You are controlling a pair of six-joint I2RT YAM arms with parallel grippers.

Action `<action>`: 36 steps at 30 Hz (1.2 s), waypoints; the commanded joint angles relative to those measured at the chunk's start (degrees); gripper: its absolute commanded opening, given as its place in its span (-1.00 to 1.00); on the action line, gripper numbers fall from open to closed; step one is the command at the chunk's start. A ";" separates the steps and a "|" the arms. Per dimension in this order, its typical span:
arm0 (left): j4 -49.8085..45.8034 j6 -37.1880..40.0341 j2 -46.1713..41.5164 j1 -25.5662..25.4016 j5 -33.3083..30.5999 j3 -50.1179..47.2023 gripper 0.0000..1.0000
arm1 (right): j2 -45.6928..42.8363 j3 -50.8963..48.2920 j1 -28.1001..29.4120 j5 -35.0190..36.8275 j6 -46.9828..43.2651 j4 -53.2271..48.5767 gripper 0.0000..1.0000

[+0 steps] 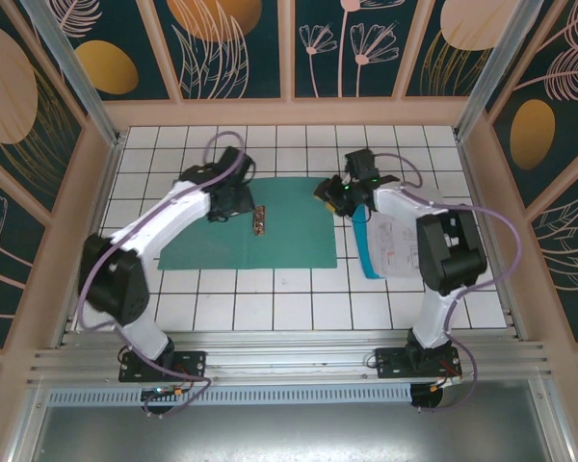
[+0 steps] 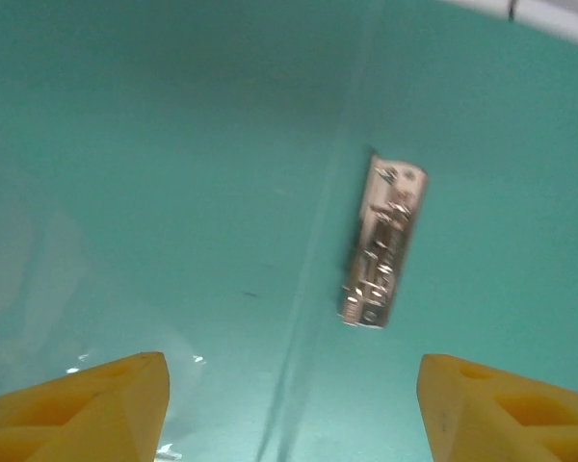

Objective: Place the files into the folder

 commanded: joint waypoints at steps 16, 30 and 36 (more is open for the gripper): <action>-0.31 13.06 34.75 -12.23 3.06 27.28 0.15 | -25.90 -29.78 -35.95 9.71 -0.23 -5.60 0.04; 3.38 13.70 39.11 -16.51 5.48 26.00 0.09 | -13.56 -30.66 -38.61 5.26 -4.45 -0.52 0.01; 2.98 13.49 41.45 -17.43 6.03 29.45 0.09 | -12.65 -30.94 -38.21 5.43 -4.70 -0.87 0.00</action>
